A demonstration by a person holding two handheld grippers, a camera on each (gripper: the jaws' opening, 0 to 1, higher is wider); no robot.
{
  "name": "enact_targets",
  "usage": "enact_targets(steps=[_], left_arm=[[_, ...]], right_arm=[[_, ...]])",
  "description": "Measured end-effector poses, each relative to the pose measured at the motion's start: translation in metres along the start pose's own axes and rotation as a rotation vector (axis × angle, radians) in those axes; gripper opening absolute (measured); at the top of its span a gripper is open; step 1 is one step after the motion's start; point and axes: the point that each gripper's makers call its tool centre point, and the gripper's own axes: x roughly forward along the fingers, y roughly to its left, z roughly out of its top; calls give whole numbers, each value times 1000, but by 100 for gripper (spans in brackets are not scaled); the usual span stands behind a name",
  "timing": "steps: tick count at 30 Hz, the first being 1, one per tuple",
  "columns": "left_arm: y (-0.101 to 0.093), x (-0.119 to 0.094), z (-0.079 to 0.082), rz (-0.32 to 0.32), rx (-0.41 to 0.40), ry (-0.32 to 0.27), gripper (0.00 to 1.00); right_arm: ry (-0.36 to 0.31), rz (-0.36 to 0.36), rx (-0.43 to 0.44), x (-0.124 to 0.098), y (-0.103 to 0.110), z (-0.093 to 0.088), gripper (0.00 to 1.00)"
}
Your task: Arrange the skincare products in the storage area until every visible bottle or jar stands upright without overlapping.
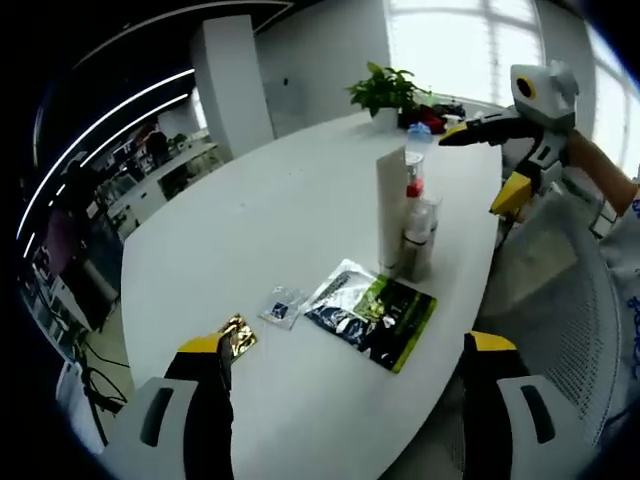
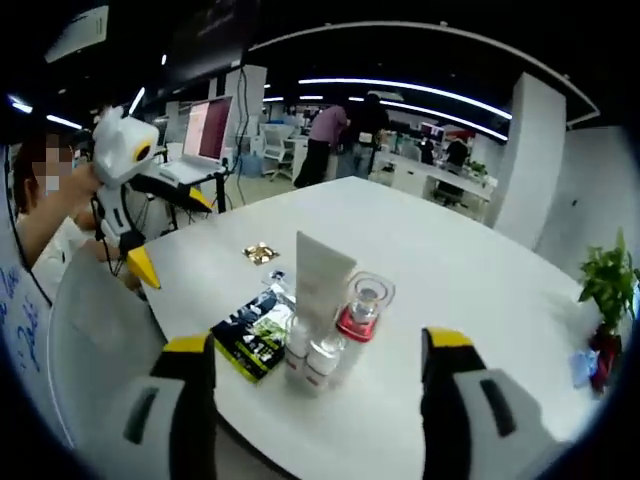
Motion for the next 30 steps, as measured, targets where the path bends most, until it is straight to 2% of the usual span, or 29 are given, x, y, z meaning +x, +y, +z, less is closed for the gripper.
enact_targets(steps=[7, 17, 18, 24, 30], left_arm=[[-1, -4, -3, -3, 2, 3, 97], [-3, -6, -5, -7, -13, -1, 97], [-6, -6, -4, -25, -9, -4, 97], [-4, -4, -7, -2, -8, 9, 97], [-8, -2, -7, -25, -28, -2, 97]], right_arm=[[19, -7, -7, 0, -2, -5, 94], [-18, -16, -13, -2, -5, -3, 97], [-19, -13, -8, -1, -6, -3, 96], [-22, -8, 3, -1, -5, -4, 100], [-11, 8, 12, -1, -3, -6, 100]])
